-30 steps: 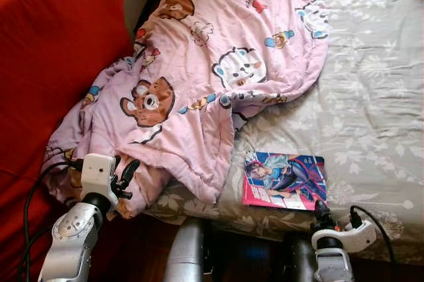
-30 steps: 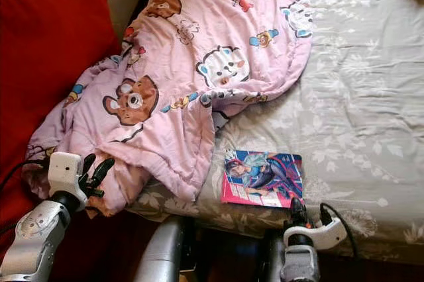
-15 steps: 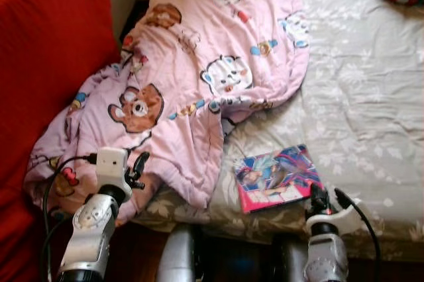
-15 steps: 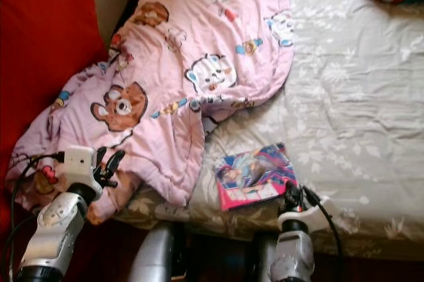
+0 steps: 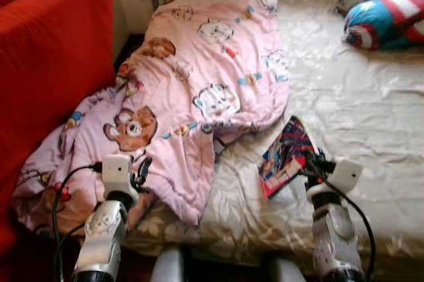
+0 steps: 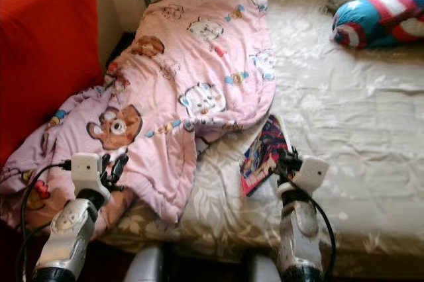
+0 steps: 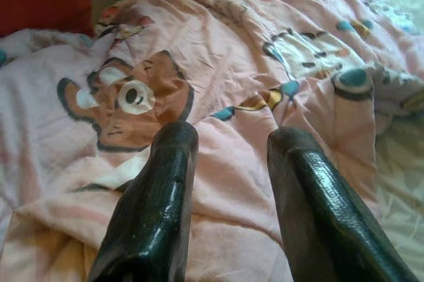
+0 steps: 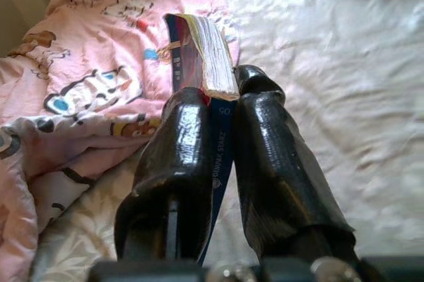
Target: Clean up the room
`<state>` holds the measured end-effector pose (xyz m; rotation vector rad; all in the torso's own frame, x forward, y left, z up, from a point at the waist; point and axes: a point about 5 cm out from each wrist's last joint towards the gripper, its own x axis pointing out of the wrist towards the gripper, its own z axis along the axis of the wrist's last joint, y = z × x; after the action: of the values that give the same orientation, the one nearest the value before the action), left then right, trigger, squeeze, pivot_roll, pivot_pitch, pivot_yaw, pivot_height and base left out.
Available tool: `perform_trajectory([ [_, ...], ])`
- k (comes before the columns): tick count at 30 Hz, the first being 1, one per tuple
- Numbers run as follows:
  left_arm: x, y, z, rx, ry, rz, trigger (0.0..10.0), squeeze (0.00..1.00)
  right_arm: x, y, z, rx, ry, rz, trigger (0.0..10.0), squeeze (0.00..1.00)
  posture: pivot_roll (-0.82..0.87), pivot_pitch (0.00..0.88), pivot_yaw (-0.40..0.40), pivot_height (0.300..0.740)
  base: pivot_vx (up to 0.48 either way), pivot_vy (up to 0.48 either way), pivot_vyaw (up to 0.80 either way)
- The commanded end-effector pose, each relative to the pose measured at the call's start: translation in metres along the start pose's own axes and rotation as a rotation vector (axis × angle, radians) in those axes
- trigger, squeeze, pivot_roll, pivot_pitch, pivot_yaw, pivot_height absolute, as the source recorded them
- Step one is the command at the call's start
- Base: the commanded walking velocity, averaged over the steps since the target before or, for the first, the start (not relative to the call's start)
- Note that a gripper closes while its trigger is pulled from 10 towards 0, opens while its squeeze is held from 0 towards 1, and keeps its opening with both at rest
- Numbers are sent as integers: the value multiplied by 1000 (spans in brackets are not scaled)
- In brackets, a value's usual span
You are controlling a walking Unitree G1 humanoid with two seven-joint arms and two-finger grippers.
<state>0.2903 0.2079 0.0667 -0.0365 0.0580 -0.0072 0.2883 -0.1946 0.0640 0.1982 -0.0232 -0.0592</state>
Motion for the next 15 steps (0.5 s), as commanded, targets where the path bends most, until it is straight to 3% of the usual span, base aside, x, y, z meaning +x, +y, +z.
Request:
perform_trajectory([
  [1,-4,1,-9,-8,24,15,10000,0,2,-2,11,-35,-35,3,10000,0,-39,0,-19,629,0,0,0],
  [4,-1,-5,-10,-16,24,9,10000,0,-1,-6,9,-30,-21,-31,10000,0,-45,0,-30,629,0,0,0],
  [8,4,-15,-12,-39,27,-7,10000,0,-8,-1,-1,-42,33,-33,10000,0,-36,0,-34,659,0,0,0],
  [13,-5,-7,-25,-38,72,12,10000,0,-9,3,-6,-37,44,-45,10000,0,-27,0,-23,689,0,0,0],
  [15,-10,3,-34,-29,112,38,10000,0,-10,7,-9,-27,49,-44,10000,0,-13,0,-16,704,0,0,0],
])
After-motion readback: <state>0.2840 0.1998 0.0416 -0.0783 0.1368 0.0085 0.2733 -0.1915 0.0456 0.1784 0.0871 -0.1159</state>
